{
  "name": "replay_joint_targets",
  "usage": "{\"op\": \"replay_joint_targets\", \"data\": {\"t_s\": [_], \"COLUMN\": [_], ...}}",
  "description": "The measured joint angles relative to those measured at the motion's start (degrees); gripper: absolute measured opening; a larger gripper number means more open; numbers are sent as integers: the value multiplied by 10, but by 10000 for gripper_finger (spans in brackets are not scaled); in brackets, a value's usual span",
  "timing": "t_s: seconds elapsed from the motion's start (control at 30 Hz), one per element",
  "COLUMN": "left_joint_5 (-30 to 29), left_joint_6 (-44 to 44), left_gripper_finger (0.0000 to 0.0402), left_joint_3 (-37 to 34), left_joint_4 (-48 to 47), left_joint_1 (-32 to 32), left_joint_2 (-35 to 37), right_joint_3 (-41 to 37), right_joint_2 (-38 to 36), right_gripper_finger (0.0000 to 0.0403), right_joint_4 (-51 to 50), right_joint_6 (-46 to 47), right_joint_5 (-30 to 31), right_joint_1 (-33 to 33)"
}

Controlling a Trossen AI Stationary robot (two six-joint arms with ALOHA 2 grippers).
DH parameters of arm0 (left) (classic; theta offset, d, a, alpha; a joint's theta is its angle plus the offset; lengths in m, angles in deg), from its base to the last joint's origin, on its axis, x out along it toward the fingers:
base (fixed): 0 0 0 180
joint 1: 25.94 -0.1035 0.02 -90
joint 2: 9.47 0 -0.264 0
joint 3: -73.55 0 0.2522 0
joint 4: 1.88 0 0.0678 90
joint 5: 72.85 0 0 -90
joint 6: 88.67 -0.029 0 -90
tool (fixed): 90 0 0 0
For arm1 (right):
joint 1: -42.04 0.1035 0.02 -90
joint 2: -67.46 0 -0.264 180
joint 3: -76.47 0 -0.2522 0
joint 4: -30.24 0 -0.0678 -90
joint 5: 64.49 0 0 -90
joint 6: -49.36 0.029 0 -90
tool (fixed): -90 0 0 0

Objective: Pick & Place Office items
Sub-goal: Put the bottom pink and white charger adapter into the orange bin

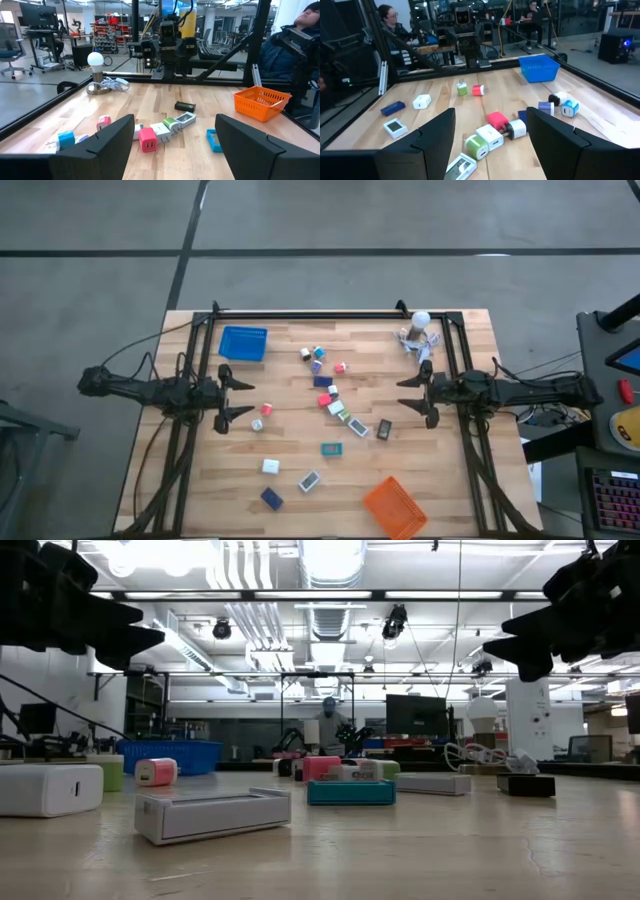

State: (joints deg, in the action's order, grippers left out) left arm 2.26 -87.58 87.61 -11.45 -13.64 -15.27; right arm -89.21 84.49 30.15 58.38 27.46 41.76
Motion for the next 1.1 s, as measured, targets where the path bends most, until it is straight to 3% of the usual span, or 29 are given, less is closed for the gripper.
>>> {"op": "replay_joint_targets", "data": {"t_s": [0.17,0.9,1.1], "left_joint_5": [-17,-16,-10], "left_joint_6": [-14,-15,-15], "left_gripper_finger": [284,284,284], "left_joint_3": [0,0,0], "left_joint_4": [4,11,26], "left_joint_1": [0,0,0], "left_joint_2": [0,0,0], "right_joint_3": [0,0,0], "right_joint_2": [35,214,248], "right_gripper_finger": [237,237,237], "right_joint_4": [52,309,324], "right_joint_6": [-13,-64,-62], "right_joint_5": [30,43,43], "right_joint_1": [0,0,0]}}
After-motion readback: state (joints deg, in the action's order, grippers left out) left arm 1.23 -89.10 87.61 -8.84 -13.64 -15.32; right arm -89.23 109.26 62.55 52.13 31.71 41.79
